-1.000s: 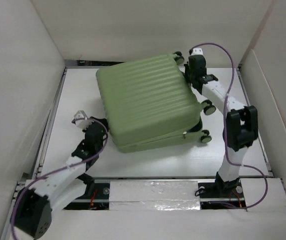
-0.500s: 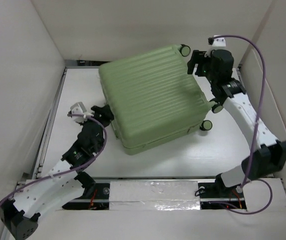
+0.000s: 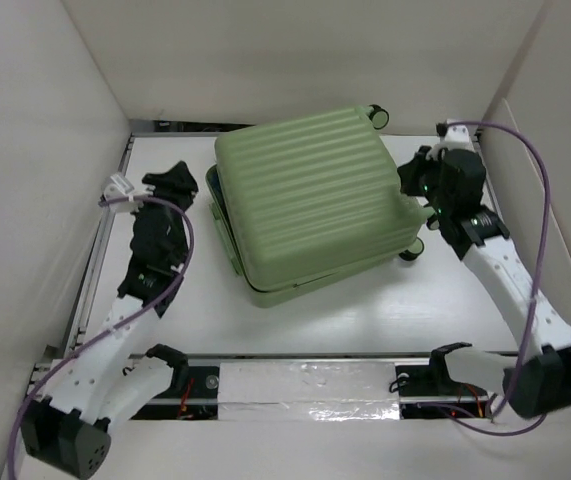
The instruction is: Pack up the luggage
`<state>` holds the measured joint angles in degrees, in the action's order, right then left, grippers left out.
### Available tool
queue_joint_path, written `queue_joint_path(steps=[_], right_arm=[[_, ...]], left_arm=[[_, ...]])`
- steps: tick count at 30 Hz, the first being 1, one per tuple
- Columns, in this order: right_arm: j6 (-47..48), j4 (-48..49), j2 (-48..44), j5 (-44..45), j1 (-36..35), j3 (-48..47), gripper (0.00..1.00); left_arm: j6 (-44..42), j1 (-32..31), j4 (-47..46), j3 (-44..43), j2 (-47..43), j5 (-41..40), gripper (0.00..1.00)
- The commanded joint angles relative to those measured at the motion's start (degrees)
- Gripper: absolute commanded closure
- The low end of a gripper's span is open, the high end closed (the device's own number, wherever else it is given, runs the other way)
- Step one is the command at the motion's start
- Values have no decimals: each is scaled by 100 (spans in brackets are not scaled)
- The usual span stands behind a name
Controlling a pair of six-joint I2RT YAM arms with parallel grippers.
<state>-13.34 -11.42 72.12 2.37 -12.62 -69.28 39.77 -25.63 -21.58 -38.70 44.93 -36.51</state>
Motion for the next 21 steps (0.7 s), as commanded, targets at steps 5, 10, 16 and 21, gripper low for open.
queue_joint_path(steps=[5,10,16,21], right_arm=[[-485,116,-2532,545,-258,1853,100],[-686,-606,-3291,878,-258,2506,100],[-1127,-1038,-3231,1231,128,2963,100],[-1030,-494,-2906,977,382,3104,92]], left_arm=[[541,1823,-531,-2356,2737,2364,56],[-214,2386,801,-4818,5475,3026,56],[-874,2624,2614,-7835,7896,4380,51],[-909,2747,2203,-8162,8479,5030,49]])
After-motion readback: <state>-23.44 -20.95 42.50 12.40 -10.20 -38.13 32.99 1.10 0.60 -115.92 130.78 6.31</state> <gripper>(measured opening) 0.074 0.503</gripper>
